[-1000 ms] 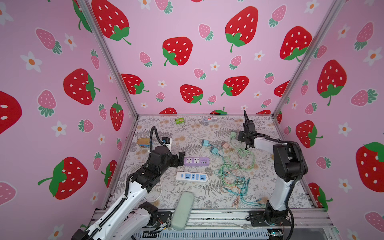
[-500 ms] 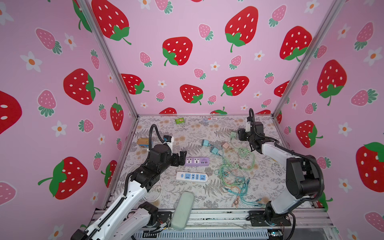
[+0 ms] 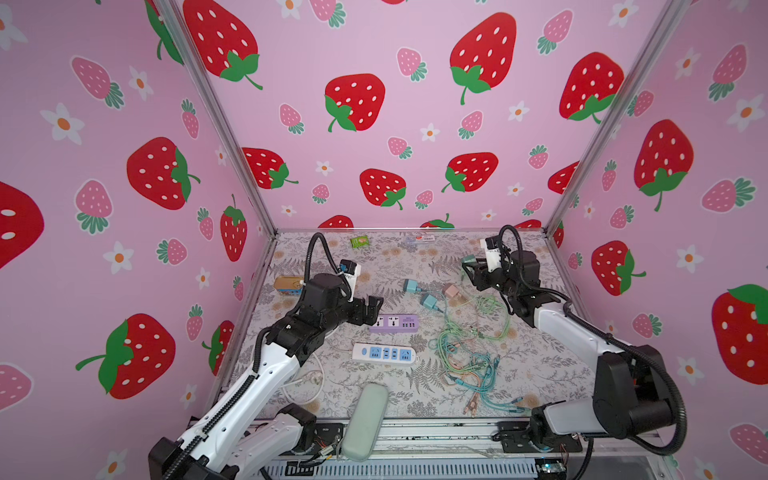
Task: Insert the plug
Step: 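Close the right gripper on the pale green charger and lift it, then carry the charger toward the left gripper while the left gripper reaches toward it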
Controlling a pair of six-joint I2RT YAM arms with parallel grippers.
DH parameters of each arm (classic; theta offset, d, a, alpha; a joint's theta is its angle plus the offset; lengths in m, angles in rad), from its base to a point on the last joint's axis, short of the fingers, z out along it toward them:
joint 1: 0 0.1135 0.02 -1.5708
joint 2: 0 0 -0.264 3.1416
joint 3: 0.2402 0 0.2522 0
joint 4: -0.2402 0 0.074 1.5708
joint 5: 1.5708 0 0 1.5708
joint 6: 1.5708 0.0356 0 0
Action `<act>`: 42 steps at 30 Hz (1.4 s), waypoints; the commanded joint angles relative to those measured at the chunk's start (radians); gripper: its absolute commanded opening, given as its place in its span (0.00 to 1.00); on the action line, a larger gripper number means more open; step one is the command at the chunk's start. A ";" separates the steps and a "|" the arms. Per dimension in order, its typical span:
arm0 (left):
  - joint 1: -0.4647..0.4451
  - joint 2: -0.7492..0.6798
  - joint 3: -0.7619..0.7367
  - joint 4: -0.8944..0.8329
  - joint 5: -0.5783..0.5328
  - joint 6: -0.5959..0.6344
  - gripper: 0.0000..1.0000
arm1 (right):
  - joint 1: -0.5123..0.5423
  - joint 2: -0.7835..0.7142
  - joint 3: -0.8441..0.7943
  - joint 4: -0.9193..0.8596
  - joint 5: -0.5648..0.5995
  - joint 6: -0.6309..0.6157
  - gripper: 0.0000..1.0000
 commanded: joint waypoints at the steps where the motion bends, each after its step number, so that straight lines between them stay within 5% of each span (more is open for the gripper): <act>1: 0.002 0.045 0.078 -0.049 0.114 0.051 0.99 | 0.028 -0.066 -0.024 0.049 -0.117 -0.097 0.29; 11: 0.002 0.156 0.151 -0.047 0.341 0.055 0.99 | 0.136 -0.157 -0.066 0.042 -0.232 -0.205 0.29; 24: 0.005 0.144 0.130 0.136 0.715 -0.025 0.99 | 0.301 -0.210 -0.090 0.049 -0.215 -0.274 0.29; 42: 0.019 0.245 0.178 0.135 0.816 -0.126 0.88 | 0.513 -0.228 -0.086 0.060 0.010 -0.384 0.28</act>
